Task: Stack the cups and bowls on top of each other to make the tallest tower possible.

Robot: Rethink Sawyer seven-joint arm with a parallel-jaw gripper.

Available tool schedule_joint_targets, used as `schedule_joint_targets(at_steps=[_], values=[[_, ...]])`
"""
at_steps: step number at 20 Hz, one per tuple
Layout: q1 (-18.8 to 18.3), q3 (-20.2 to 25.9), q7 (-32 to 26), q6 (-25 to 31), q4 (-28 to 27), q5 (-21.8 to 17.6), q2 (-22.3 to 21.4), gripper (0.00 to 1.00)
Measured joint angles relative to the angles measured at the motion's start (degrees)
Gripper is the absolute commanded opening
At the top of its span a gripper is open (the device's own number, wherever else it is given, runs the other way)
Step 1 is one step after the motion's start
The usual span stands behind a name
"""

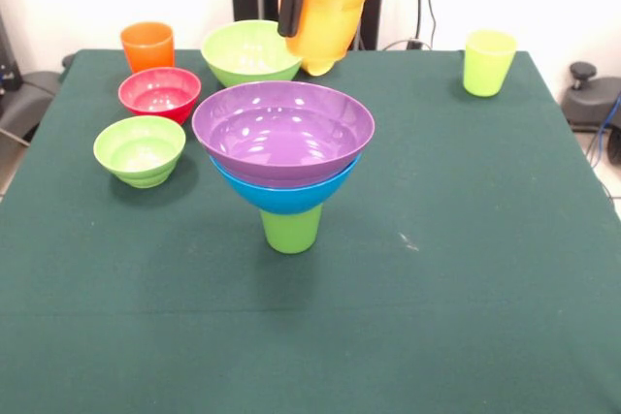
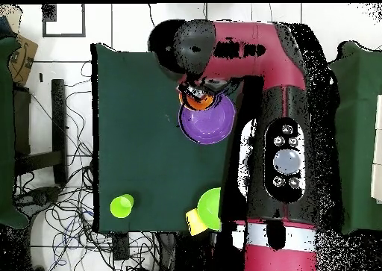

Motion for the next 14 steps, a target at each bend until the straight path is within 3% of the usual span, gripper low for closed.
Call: schedule_joint_targets(at_steps=[14], values=[[-0.45,0.12,0.0,0.0,-1.44,-3.79,1.07,0.0]])
